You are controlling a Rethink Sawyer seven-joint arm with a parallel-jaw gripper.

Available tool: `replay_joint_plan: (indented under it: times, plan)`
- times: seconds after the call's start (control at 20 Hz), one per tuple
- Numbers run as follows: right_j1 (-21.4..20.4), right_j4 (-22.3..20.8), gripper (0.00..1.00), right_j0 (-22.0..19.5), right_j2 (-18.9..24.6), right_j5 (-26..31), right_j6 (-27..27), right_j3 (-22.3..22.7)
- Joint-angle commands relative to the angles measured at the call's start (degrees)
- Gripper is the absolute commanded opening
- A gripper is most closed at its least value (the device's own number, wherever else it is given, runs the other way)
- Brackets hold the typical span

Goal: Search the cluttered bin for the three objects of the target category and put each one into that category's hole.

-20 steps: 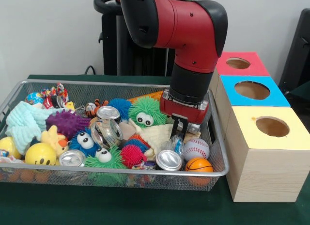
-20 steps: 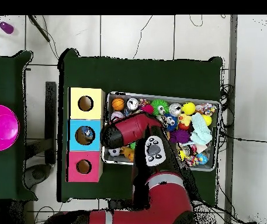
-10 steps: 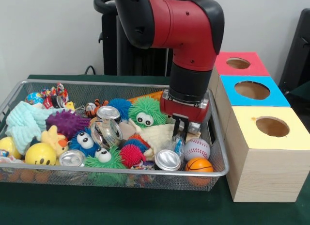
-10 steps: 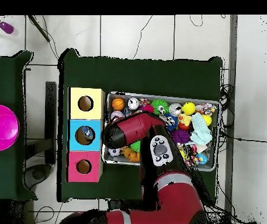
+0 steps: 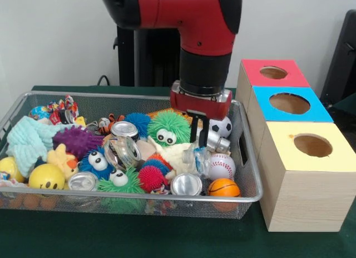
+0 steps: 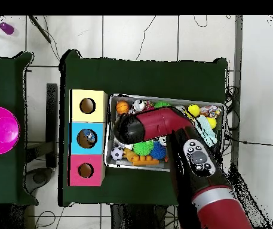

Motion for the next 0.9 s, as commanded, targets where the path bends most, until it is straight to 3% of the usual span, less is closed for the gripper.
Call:
replay_joint_plan:
  times: [0.05,0.7,0.9]
  plan:
    - [-4.31,1.40,0.00,-2.98,10.16,7.33,-21.36,2.49]
    - [-4.40,0.90,0.00,-3.52,11.40,9.46,-20.55,2.59]
    - [-6.19,1.32,0.00,-2.54,11.30,11.49,-19.29,4.13]
